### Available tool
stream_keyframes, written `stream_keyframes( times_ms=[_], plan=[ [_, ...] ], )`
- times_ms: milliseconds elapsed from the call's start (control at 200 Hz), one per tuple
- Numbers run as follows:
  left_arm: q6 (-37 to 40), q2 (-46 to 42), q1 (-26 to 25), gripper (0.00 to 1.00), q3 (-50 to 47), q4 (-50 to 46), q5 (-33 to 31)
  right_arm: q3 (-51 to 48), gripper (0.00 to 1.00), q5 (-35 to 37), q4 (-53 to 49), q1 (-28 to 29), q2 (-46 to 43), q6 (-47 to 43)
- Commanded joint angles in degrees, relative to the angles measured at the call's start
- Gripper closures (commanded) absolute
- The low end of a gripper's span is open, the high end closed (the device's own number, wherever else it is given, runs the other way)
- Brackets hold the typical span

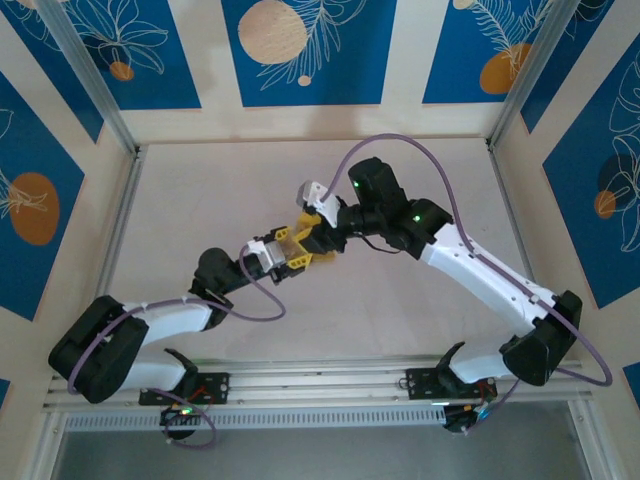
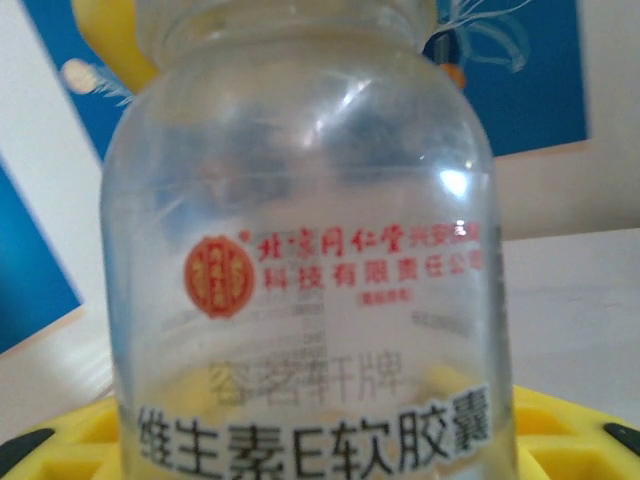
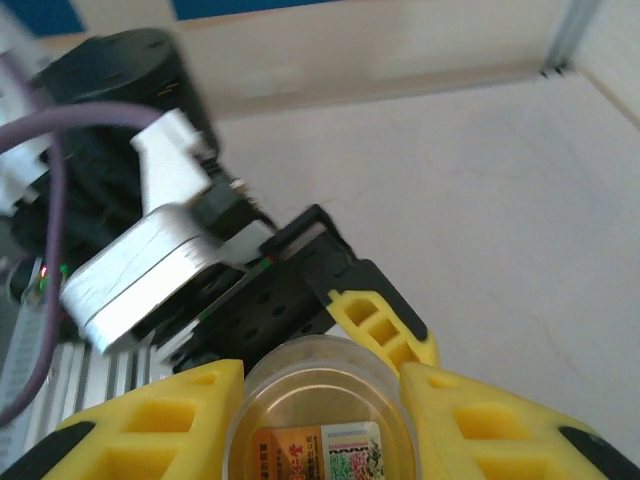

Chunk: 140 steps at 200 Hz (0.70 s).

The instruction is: Sort the pills into containers

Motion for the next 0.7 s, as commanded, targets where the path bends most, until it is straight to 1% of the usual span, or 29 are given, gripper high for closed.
stream_keyframes(
  times_ms=[0, 50, 115, 155, 160, 190, 440, 585, 695],
  plan=[
    [-3.8, 1.5, -0.2, 1.00, 0.9, 10.5, 9.8, -0.4, 0.76, -8.8, -11.4, 1.0, 0.6, -15.2],
    [-4.8, 1.6, -0.3, 1.00, 1.5, 10.2, 11.5, 0.8, 0.74, -8.4, -12.5, 0.7, 1.0, -15.8],
    [-5.9, 1.9, -0.3, 1.00, 1.8, 10.6, 12.8, 2.1, 0.70, -8.4, -13.2, 0.5, 1.4, -16.1],
    [-6.4, 2.1, -0.2, 1.00, 2.1, 10.5, 13.3, 2.5, 0.64, -8.4, -13.4, 0.5, 1.5, -16.1],
    [-6.4, 2.1, -0.3, 1.00, 2.1, 10.5, 13.3, 2.6, 0.62, -8.4, -13.4, 0.5, 1.5, -16.1],
    [-6.6, 2.3, -0.2, 1.00, 2.2, 10.6, 13.6, 2.9, 0.58, -8.4, -13.4, 0.5, 1.4, -16.1],
    [-7.3, 3.2, -0.3, 1.00, 2.3, 10.4, 14.3, 3.0, 0.32, -5.7, -11.4, 0.3, 0.3, -14.1],
    [-7.6, 4.2, -0.2, 1.00, 2.5, 10.5, 14.5, 3.3, 0.24, -3.5, -10.6, 0.3, -1.2, -12.4],
    [-6.5, 4.5, -0.2, 1.00, 2.2, 10.5, 11.2, 2.9, 0.21, -2.8, -9.2, -0.3, -3.5, -10.3]
  ],
)
